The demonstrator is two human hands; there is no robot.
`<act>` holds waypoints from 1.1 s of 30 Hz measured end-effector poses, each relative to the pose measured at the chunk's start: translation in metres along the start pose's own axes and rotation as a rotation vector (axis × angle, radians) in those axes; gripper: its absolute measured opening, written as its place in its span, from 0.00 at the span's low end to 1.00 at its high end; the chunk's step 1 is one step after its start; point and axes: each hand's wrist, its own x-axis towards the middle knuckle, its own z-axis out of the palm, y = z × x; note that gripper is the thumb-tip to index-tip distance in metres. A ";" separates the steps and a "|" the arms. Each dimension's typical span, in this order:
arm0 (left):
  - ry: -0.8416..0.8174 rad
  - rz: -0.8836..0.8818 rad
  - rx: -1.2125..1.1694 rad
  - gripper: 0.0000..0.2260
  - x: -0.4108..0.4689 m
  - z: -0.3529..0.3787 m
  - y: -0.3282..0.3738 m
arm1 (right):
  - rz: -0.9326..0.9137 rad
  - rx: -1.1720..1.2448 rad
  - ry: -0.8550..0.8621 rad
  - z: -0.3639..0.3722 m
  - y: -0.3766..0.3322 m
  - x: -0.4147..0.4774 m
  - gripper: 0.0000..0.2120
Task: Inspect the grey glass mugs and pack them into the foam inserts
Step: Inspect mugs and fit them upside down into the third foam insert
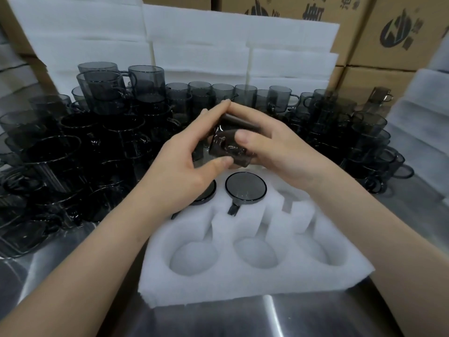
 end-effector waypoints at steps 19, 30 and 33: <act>0.107 0.061 0.413 0.33 0.003 0.009 0.016 | -0.092 0.053 0.223 0.019 -0.001 0.001 0.12; 0.028 0.369 0.461 0.33 0.003 0.014 0.009 | 0.180 0.266 0.301 0.008 -0.008 0.005 0.14; 0.054 0.375 0.393 0.35 0.004 0.013 0.008 | 0.206 0.384 0.216 0.011 -0.010 0.005 0.15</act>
